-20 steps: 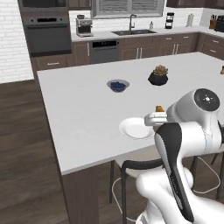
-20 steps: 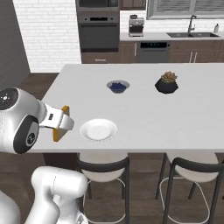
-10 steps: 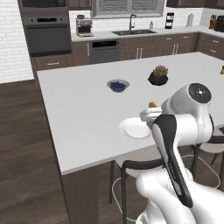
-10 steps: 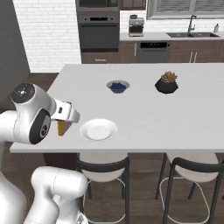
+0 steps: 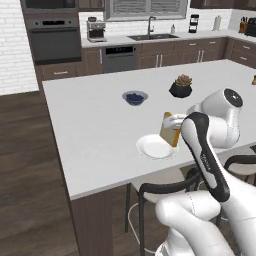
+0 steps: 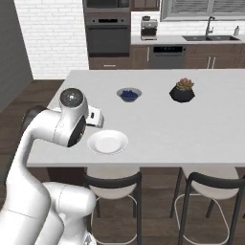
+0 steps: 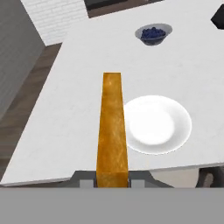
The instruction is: Start the toaster. Once the lever pops up, take the bread to the plate on the dining counter.
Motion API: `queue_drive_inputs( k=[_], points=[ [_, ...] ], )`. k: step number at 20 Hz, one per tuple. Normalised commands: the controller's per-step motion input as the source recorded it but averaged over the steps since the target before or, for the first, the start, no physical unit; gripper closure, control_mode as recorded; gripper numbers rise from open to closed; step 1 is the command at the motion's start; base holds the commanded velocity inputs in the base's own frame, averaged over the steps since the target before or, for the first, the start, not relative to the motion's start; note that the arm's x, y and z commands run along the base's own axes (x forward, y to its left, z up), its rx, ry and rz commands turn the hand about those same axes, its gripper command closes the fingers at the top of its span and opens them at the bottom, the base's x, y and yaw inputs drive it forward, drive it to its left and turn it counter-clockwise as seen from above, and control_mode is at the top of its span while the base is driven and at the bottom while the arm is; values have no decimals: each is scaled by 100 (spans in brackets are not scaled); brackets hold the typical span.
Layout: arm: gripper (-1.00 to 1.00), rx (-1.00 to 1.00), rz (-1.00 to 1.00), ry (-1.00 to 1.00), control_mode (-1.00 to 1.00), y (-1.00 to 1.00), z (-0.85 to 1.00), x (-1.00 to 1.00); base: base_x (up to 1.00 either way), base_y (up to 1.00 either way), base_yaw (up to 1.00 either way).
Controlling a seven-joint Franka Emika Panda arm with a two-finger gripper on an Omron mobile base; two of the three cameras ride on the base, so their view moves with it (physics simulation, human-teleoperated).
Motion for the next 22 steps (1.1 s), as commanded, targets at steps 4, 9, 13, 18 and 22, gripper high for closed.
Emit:
queue_drive_inputs(
  k=[4, 9, 13, 18, 22],
  points=[
    [100, 5, 6, 0, -100, -2, -53, 61, 0, 0, 0],
    [100, 0, 4, 0, -100, 0, -46, 56, 0, 0, 0],
    [100, 0, 0, 0, -100, 0, -48, 44, 0, 0, 0],
    [100, 0, 0, 1, -100, 0, -40, 34, 0, 0, 0],
    [100, 0, 1, 3, -100, 0, -36, 28, 0, 0, 0]
  ],
)
